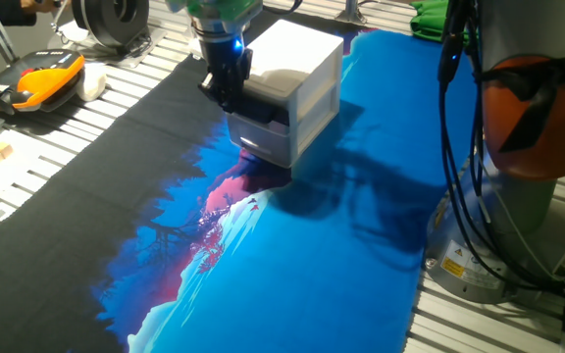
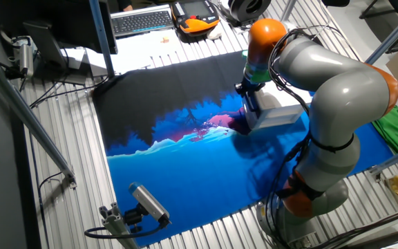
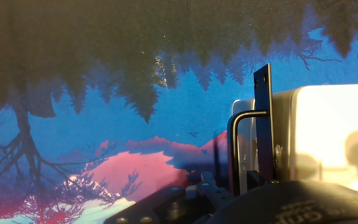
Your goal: Grasp the handle and open the drawer
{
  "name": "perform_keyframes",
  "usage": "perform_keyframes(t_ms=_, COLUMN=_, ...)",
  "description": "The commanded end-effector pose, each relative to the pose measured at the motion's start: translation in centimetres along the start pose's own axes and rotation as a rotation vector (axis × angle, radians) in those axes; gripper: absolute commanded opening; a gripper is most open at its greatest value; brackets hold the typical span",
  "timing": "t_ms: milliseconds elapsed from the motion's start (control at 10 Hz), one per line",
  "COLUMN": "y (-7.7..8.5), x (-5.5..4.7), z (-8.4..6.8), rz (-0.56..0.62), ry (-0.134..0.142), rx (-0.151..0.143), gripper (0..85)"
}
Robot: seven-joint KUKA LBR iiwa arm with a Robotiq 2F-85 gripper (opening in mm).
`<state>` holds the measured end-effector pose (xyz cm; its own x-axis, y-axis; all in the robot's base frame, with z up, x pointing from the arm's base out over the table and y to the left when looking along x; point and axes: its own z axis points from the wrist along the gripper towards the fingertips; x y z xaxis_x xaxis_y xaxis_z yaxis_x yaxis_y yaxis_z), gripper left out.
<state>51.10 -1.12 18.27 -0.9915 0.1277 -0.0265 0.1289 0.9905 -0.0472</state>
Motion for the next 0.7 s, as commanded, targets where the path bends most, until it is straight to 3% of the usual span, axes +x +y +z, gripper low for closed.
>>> perform_keyframes(t_ms=0, y=-0.01, x=-0.01, z=0.14, rz=0.0, ry=-0.001, rx=0.0, gripper=34.0)
perform_keyframes(t_ms=100, y=0.0, x=-0.03, z=0.27, rz=0.0, ry=-0.003, rx=0.0, gripper=34.0)
perform_keyframes(t_ms=200, y=0.04, x=-0.03, z=0.34, rz=0.0, ry=-0.003, rx=0.0, gripper=17.0)
perform_keyframes(t_ms=600, y=0.16, x=-0.04, z=0.53, rz=-0.001, ry=-0.002, rx=-0.003, gripper=17.0)
